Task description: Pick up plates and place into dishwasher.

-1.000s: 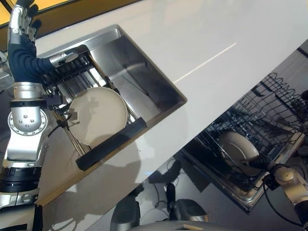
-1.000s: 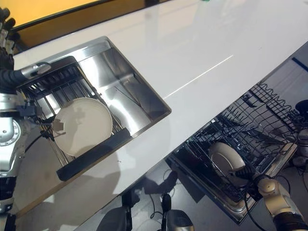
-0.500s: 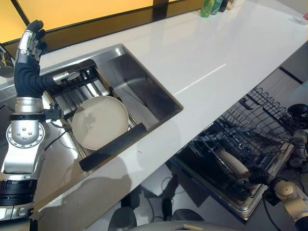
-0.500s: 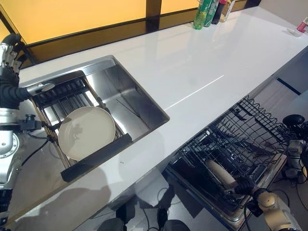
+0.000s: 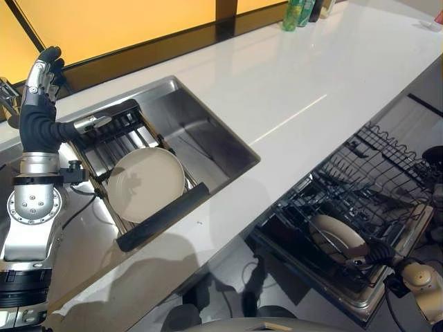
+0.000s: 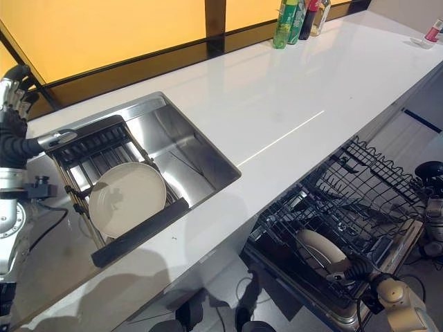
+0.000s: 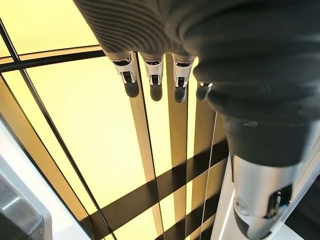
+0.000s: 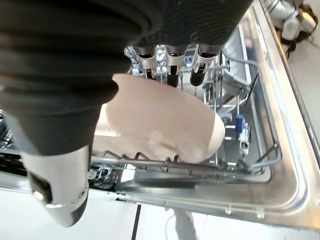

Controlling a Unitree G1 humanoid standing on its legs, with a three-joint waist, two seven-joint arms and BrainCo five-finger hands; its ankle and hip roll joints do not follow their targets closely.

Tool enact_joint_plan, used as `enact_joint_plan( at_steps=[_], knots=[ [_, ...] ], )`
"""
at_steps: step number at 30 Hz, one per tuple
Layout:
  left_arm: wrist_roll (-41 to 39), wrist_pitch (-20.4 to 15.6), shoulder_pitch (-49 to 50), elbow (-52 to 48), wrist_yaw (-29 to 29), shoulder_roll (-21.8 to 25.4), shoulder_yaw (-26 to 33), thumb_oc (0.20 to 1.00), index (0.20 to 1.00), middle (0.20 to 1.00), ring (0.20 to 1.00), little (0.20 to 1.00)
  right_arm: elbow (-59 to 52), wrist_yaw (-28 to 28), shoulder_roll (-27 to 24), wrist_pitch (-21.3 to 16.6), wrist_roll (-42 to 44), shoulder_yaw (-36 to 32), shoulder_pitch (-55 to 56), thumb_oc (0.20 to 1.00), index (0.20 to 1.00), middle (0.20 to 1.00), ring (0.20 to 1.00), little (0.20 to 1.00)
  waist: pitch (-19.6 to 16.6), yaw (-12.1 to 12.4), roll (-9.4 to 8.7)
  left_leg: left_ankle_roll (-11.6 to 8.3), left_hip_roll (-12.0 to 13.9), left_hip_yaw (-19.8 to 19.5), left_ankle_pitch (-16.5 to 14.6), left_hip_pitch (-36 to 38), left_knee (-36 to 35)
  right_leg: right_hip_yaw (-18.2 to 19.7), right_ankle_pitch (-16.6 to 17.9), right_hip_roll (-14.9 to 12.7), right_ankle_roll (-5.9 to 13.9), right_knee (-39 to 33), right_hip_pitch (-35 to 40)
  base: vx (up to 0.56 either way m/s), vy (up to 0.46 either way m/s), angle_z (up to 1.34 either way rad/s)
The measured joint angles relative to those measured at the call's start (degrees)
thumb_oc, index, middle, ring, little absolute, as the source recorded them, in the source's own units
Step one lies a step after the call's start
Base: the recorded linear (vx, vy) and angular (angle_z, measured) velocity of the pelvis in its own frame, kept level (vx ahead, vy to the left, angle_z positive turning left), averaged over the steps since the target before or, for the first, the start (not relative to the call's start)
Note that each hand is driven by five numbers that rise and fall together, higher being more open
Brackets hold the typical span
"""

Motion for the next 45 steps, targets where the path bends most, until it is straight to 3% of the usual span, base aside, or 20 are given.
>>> enact_joint_plan(
  at_steps=[5, 8, 11, 13, 18, 24, 28, 38, 45],
  knots=[
    [5.77, -0.35, 5.32, 0.31, -0.59, 0.73, 4.06, 1.0, 1.0, 1.0, 1.0, 1.0, -8.69, -5.18, -1.05, 0.34, -0.07, -9.48, 2.61, 1.0, 1.0, 1.0, 1.0, 1.0, -0.29, -1.3, 0.64, 0.03, -0.05, 0.05, 0.02, 0.02, -0.29, 0.08, -0.01, -0.05, 0.01, -0.07, -0.11, 0.0, 0.029, -0.01],
    [4.62, 1.08, 8.36, 1.93, -3.44, 0.75, 4.99, 1.0, 1.0, 1.0, 1.0, 1.0, -16.34, -8.14, -2.75, 0.99, -0.7, -17.95, 4.49, 1.0, 1.0, 1.0, 1.0, 1.0, -0.94, -1.78, 1.81, 0.03, -0.06, 0.22, 0.02, 0.21, -0.56, 0.28, -0.02, -0.03, 0.03, -0.12, -0.14, 0.0, 0.086, -0.03],
    [2.18, 3.35, 10.42, 4.9, -4.93, -0.52, 5.03, 1.0, 1.0, 1.0, 1.0, 1.0, -20.7, -9.87, -3.73, 0.96, -2.96, -20.63, 3.8, 1.0, 1.0, 1.0, 1.0, 1.0, -1.38, -2.68, 2.79, 0.02, -0.1, 0.6, 0.02, 0.46, -0.56, 0.64, -0.04, 0.02, 0.01, -0.14, -0.11, 0.03, 0.11, -0.07],
    [2.21, 4.64, 11.97, 4.92, -5.6, -2.16, 5.19, 1.0, 1.0, 1.0, 1.0, 1.0, -23.63, -10.53, -3.76, 0.65, -3.45, -20.8, 3.88, 1.0, 1.0, 1.0, 1.0, 1.0, -1.25, -2.59, 3.13, -0.21, -0.26, 0.76, -0.21, 0.78, 0.35, 1.59, -0.1, 0.05, -0.05, -0.04, -0.08, 0.08, 0.125, -0.21],
    [2.36, 8.06, 15.4, 6.97, -7.47, -7.13, 5.87, 1.0, 1.0, 1.0, 1.0, 1.0, -26.28, -15.01, -4.7, -2.77, -3.44, -20.98, 2.95, 1.0, 1.0, 1.0, 1.0, 1.0, -1.37, -0.55, 4.86, -0.86, -0.53, -6.11, -2.44, 2.49, 1.2, 5.5, 0.0, 0.19, 0.19, 0.3, -0.12, 0.1, 0.204, -0.4],
    [4.05, 13.93, 14.91, 10.67, -9.54, -7.14, 5.21, 1.0, 1.0, 1.0, 1.0, 1.0, -28.21, -17.67, -5.15, -5.86, -3.39, -21.07, 2.69, 1.0, 1.0, 1.0, 1.0, 1.0, -1.57, -1.07, 5.29, -0.59, -0.92, -6.39, -2.36, 3.0, 0.55, 5.32, 0.06, -0.3, 0.53, 0.25, 0.37, 0.08, 0.213, -0.01],
    [4.71, 16.57, 14.09, 11.85, -11.8, -6.44, 1.62, 1.0, 1.0, 1.0, 1.0, 1.0, -28.47, -17.95, -5.43, -6.49, -3.32, -21.04, 2.63, 1.0, 1.0, 1.0, 1.0, 1.0, -2.04, -1.06, 6.07, -0.43, -1.19, -6.68, -2.18, 3.02, 0.0, 5.01, -0.08, -0.49, 0.7, 0.14, 0.37, 0.11, 0.183, 0.04],
    [9.46, 16.88, 13.35, 16.23, -13.01, -3.33, -3.09, 1.0, 1.0, 1.0, 1.0, 1.0, -28.98, -17.31, -7.25, -6.55, -2.19, -20.87, 2.63, 1.0, 1.0, 1.0, 1.0, 1.0, -1.58, -1.94, 6.7, 0.26, -2.02, -6.06, -1.82, 3.88, -1.69, 5.2, -0.72, -1.44, 1.44, 0.75, -0.31, 0.11, 0.16, -0.02],
    [11.39, 16.8, 5.93, 18.21, -6.57, -0.07, -6.84, 1.0, 1.0, 1.0, 1.0, 1.0, -28.9, -17.58, -10.35, -6.97, -1.26, -18.14, -1.34, 1.0, 1.0, 1.0, 1.0, 1.0, 3.02, -3.08, 6.77, 0.91, -2.56, -4.07, -1.38, -0.21, -0.43, 7.38, -0.64, -1.8, 2.15, 4.19, -6.28, -0.04, 0.088, -0.15]
  ],
)
